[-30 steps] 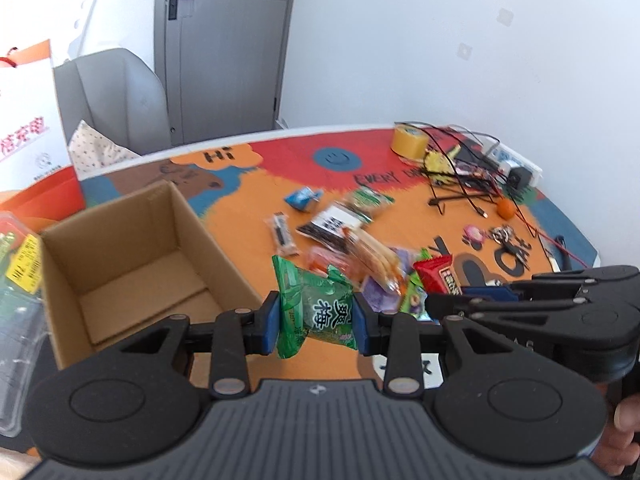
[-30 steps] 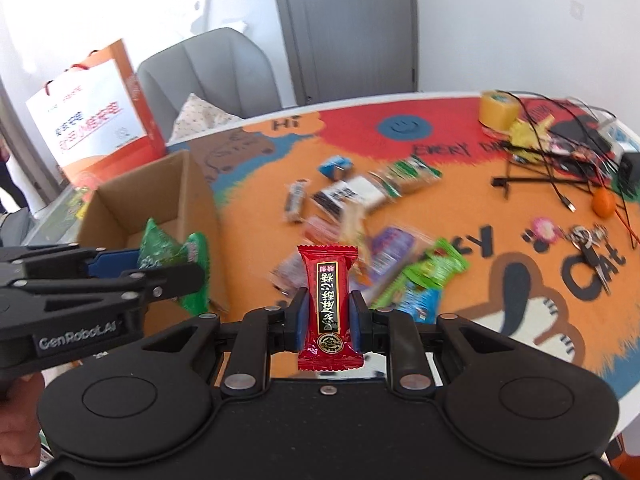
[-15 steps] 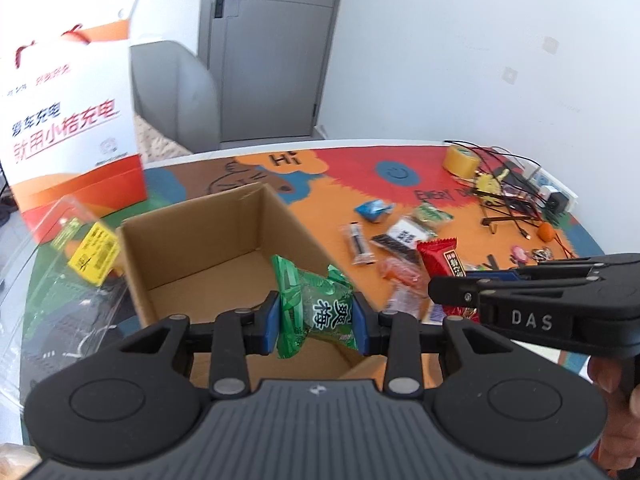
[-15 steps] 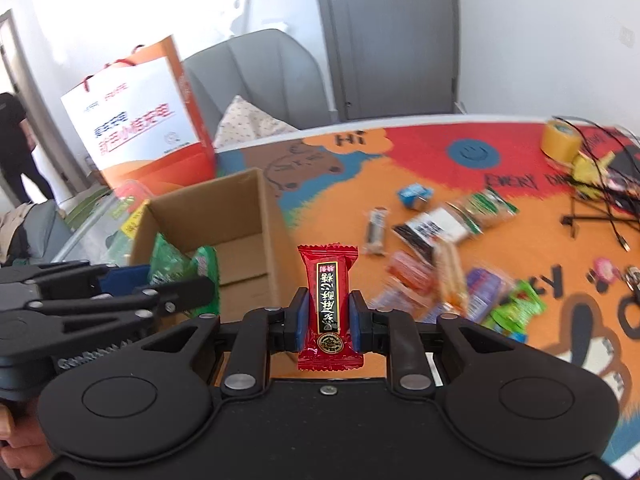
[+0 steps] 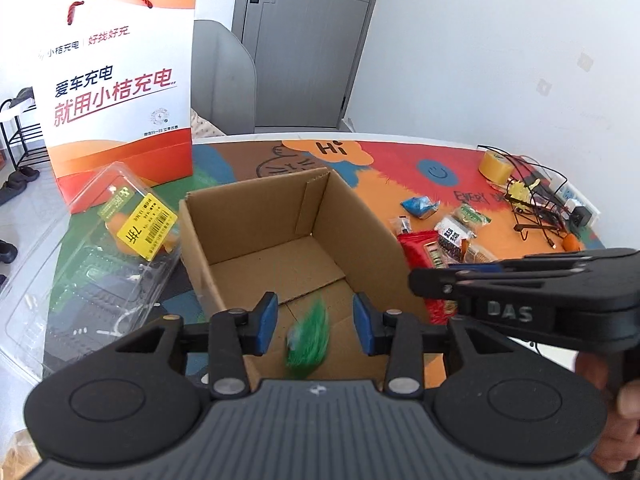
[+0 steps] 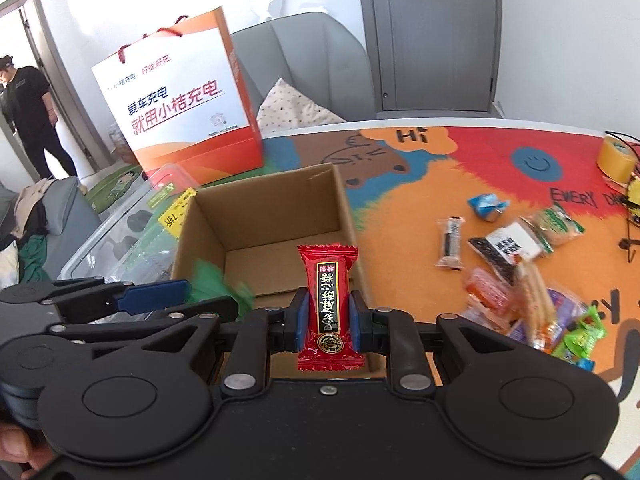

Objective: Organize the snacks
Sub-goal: 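Carry both snacks over the cardboard box and open both tools to drop them, then move both open tools back over the snack pile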

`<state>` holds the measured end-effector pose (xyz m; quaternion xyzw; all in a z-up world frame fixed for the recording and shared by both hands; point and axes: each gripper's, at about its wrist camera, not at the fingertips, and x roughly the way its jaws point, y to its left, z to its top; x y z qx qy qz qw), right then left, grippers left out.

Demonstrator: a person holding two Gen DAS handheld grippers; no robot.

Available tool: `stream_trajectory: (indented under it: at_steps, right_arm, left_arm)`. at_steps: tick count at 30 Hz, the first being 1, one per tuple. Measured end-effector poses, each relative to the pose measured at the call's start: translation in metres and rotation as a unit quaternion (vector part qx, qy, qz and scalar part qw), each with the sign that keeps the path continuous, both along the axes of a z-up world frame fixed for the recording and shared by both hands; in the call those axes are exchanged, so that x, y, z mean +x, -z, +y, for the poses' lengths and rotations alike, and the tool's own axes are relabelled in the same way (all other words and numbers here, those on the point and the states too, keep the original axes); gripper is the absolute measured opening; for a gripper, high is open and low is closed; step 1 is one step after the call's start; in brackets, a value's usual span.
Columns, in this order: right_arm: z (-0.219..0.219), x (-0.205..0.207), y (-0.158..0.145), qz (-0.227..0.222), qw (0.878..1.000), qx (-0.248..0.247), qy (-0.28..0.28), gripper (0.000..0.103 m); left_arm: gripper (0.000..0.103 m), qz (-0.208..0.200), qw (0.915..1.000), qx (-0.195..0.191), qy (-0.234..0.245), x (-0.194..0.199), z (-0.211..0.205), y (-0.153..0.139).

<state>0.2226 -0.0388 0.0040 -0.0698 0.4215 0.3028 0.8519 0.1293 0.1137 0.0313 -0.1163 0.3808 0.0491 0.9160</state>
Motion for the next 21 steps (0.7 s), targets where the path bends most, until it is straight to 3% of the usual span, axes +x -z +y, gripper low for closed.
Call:
stream_trajectory:
  at_steps: [8,10,17,21]
  right_arm:
    - [-0.001,0.003,0.002,0.011,1.0,-0.001,-0.003,0.033]
    - [-0.01,0.004,-0.002,0.01,1.0,0.001,0.005,0.034]
    - [-0.056,0.007,-0.013,0.006,0.999,-0.003,0.046,0.039]
    - [-0.084,0.009,-0.017,0.005,0.998,-0.013,0.06,0.046]
  left_arm:
    - [0.054,-0.003,1.0,0.004,0.004,-0.002,-0.002,-0.005]
    - [0.055,-0.003,1.0,0.004,0.008,0.0,-0.006,-0.005]
    - [0.078,-0.015,0.9994,0.012,0.03,0.004,-0.033,-0.012]
    - [0.082,-0.023,0.9978,0.017,0.06,0.008,-0.054,-0.016]
